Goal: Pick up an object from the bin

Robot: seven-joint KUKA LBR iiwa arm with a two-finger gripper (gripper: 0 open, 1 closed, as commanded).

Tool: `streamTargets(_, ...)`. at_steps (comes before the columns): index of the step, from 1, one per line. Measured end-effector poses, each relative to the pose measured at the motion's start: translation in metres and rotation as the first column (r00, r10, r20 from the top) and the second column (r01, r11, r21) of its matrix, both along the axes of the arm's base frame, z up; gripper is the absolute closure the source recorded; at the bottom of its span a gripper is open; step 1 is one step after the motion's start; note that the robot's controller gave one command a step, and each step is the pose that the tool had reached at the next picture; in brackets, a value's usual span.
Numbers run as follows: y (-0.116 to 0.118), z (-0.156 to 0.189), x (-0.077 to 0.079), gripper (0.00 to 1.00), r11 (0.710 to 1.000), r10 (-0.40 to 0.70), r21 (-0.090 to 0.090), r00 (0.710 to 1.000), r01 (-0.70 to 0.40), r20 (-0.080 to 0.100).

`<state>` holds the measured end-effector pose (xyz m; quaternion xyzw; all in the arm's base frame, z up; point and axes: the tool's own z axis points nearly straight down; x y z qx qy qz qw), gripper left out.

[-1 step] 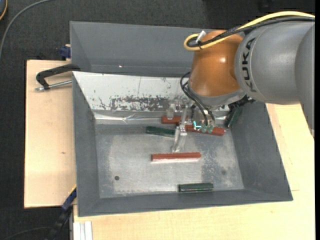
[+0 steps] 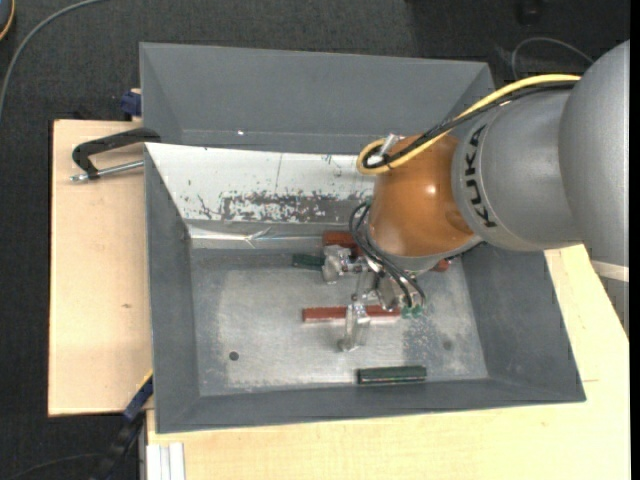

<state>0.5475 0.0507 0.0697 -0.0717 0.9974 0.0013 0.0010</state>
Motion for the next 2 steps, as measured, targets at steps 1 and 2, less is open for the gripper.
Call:
streamTargets(1, -0.001, 0.001, 0.001, 1.0, 1.0, -0.002, -0.001, 1.0, 0.002, 0.001)
streamTargets(2, 0.006, 0.16, 0.033, 1.0, 0.997, 0.081, -0.002, 0.997, -0.081, 0.014)
